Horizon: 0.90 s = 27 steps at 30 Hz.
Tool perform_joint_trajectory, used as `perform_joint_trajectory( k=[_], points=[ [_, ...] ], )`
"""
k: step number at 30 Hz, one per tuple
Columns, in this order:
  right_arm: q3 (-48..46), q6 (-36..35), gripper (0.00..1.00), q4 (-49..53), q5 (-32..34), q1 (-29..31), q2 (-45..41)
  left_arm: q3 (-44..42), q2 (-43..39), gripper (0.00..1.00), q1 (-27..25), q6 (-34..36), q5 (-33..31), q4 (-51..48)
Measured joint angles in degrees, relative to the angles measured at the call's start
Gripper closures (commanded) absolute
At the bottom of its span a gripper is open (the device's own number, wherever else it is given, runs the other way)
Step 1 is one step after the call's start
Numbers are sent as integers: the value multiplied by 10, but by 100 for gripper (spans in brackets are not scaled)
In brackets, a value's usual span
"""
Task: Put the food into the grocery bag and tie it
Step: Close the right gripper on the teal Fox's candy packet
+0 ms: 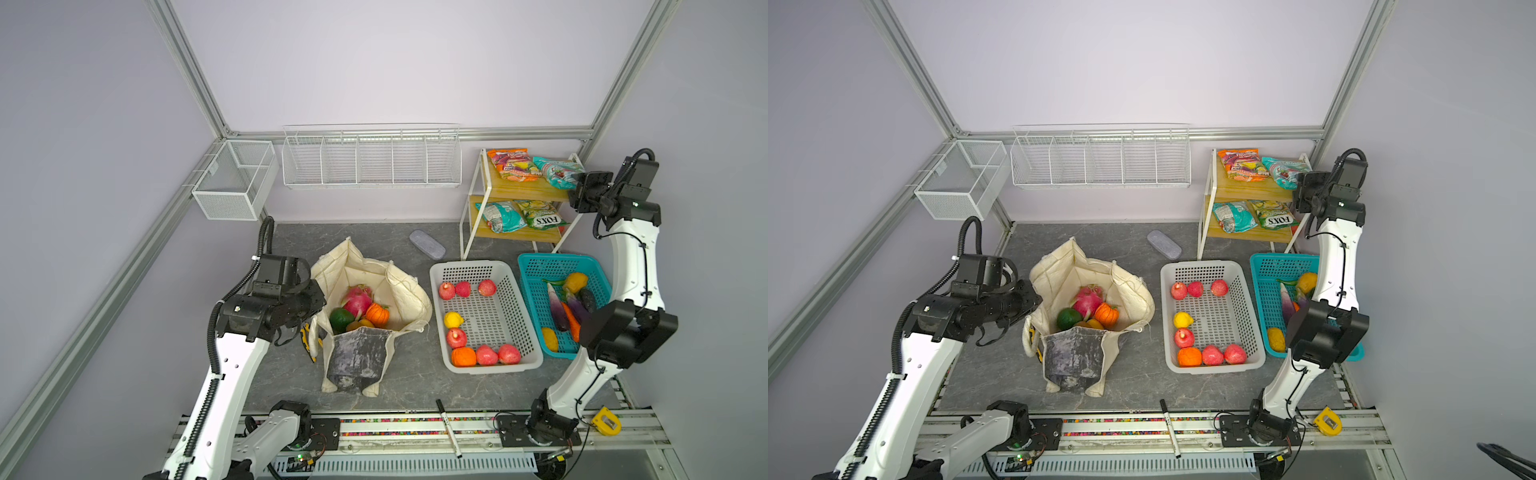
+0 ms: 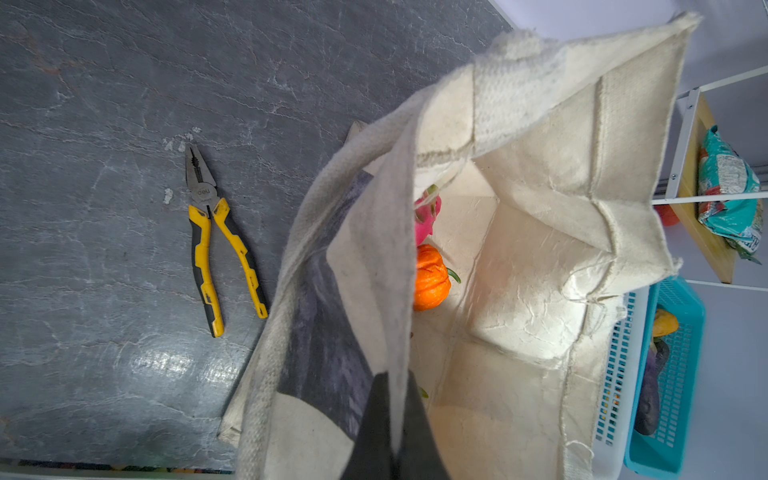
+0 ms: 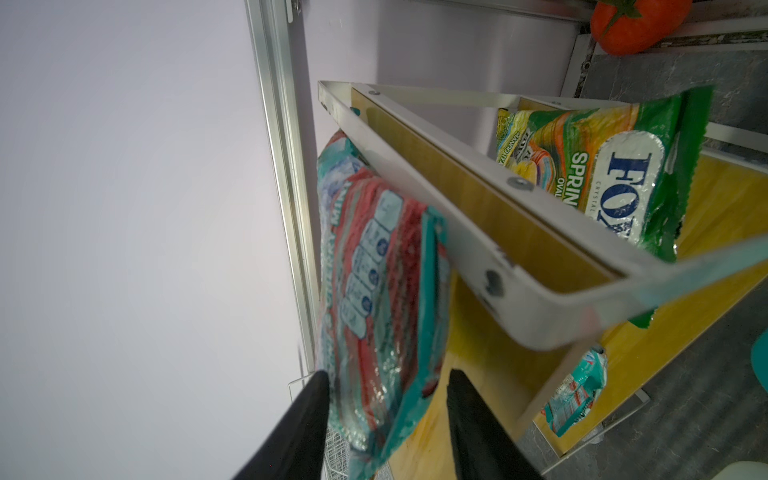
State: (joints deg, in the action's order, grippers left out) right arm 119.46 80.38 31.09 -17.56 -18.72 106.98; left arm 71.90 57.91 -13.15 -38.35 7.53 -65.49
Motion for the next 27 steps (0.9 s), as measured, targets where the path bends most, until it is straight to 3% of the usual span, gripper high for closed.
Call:
perform_joint_trajectory(
  k=[11, 14, 27],
  points=[
    [-6, 7, 80, -6, 3, 0, 4, 0, 1, 99, 1, 0, 0, 0],
    [-8, 7, 92, -11, 4, 0, 4, 0, 1, 99, 3, 0, 0, 0],
    [20, 9, 93, -10, 15, 0, 4, 0, 1, 99, 8, 5, 0, 0]
  ],
)
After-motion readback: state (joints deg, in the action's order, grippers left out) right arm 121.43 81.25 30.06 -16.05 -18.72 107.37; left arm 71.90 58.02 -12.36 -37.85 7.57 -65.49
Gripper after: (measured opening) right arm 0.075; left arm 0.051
